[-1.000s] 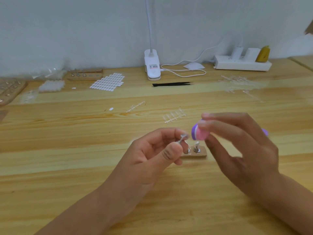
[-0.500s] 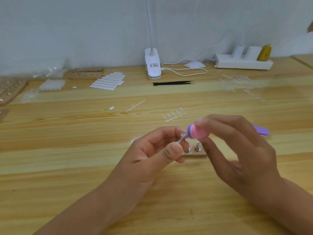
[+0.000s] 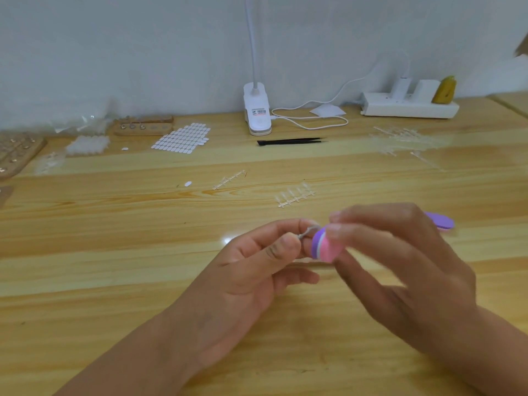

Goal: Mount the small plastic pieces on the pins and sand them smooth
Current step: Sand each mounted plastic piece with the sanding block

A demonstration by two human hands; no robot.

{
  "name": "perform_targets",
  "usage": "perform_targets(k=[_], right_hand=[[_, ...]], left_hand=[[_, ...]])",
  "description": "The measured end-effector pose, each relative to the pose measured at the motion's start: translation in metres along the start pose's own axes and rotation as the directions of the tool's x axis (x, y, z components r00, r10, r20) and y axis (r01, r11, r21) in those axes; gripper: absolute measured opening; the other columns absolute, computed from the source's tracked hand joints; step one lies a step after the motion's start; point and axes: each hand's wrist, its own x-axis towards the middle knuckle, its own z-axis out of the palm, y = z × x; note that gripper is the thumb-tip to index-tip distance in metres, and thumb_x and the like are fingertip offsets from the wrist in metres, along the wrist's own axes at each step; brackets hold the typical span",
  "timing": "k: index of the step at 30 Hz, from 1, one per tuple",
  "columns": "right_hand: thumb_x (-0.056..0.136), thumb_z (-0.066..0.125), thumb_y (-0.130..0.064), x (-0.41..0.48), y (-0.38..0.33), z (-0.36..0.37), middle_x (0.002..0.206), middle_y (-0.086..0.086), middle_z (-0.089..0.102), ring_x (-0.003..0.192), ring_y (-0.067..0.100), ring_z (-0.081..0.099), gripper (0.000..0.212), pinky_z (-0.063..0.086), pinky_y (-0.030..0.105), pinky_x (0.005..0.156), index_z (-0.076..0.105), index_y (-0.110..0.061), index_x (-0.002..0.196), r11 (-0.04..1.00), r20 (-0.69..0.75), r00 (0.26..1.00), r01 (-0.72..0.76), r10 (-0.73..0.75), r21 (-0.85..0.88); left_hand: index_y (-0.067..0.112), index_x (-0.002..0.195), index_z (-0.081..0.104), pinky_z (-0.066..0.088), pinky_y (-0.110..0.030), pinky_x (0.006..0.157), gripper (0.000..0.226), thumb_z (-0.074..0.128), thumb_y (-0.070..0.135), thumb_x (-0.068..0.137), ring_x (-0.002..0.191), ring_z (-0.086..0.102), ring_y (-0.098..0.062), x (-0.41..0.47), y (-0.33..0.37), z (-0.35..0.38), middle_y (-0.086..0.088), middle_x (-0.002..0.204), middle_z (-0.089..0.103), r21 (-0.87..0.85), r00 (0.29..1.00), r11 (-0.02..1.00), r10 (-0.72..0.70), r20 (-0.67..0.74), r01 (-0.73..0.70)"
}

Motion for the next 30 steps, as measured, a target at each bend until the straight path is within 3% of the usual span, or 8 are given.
perform_targets(k=[2,6,11,15,20,25,30], right_hand=[[0.092,0.069,-0.003,-0.001,0.003,0.001,0.11,0.002,0.064,0.1,0.018,0.066,0.03,0.052,0.029,0.087,0.062,-0.012,0.119,1.0,0.033,0.999,0.029,-0.029,0.01],[0.095,0.07,-0.011,0.002,0.018,-0.004,0.103,-0.004,0.065,0.092,0.018,0.064,0.027,0.052,0.041,0.077,0.06,-0.016,0.12,0.997,0.013,0.999,-0.042,0.042,-0.059],[0.092,0.075,-0.012,-0.002,0.007,0.001,0.096,0.003,0.072,0.084,0.022,0.065,0.03,0.053,0.036,0.078,0.063,-0.017,0.12,0.995,0.025,0.996,0.085,-0.084,-0.046],[0.094,0.071,-0.011,0.0,0.019,-0.004,0.094,0.0,0.067,0.084,0.021,0.063,0.024,0.05,0.037,0.076,0.063,-0.015,0.116,0.997,-0.019,1.0,-0.016,0.014,-0.078],[0.092,0.074,-0.009,-0.004,0.007,0.002,0.092,0.01,0.071,0.084,0.024,0.065,0.027,0.053,0.035,0.077,0.063,-0.009,0.117,0.998,-0.01,0.998,0.062,-0.062,-0.034],[0.091,0.074,-0.008,0.0,0.021,-0.004,0.093,-0.001,0.061,0.085,0.016,0.059,0.027,0.047,0.021,0.082,0.062,-0.013,0.114,0.994,-0.057,0.998,-0.032,0.026,-0.101],[0.091,0.073,-0.006,-0.005,0.011,0.003,0.089,0.011,0.068,0.086,0.021,0.061,0.028,0.053,0.031,0.081,0.064,-0.009,0.117,0.995,0.008,0.998,0.067,-0.066,-0.078]], left_hand=[[0.008,0.115,0.069,0.053,-0.029,0.084,0.039,0.071,0.034,0.086,0.1,0.062,-0.018,-0.001,0.001,0.0,-0.008,0.106,0.068,0.026,1.0,1.0,-0.007,0.005,0.007],[0.011,0.108,0.073,0.053,-0.028,0.078,0.04,0.076,0.038,0.079,0.095,0.062,-0.016,0.0,0.002,-0.005,-0.004,0.094,0.067,0.055,0.998,0.998,-0.002,-0.066,0.006],[0.008,0.112,0.07,0.05,-0.024,0.062,0.033,0.069,0.031,0.088,0.076,0.059,-0.011,-0.002,0.004,-0.003,-0.005,0.092,0.066,0.052,0.999,0.998,-0.036,0.006,0.036],[0.011,0.107,0.073,0.045,-0.021,0.052,0.035,0.076,0.034,0.081,0.069,0.057,-0.009,-0.003,0.008,-0.004,0.001,0.086,0.064,0.065,0.999,0.997,-0.038,-0.027,0.039],[0.01,0.109,0.072,0.046,-0.02,0.052,0.035,0.074,0.034,0.083,0.066,0.056,-0.008,-0.004,0.006,-0.002,0.0,0.078,0.063,0.086,0.998,0.994,-0.062,-0.008,0.062],[0.01,0.108,0.073,0.046,-0.021,0.052,0.038,0.078,0.035,0.079,0.069,0.058,-0.01,-0.003,0.008,-0.003,0.001,0.085,0.063,0.083,0.997,0.995,-0.06,-0.038,0.063],[0.008,0.111,0.071,0.047,-0.02,0.053,0.038,0.073,0.035,0.084,0.067,0.057,-0.009,-0.003,0.007,-0.002,0.0,0.081,0.063,0.084,0.996,0.993,-0.084,-0.012,0.085]])
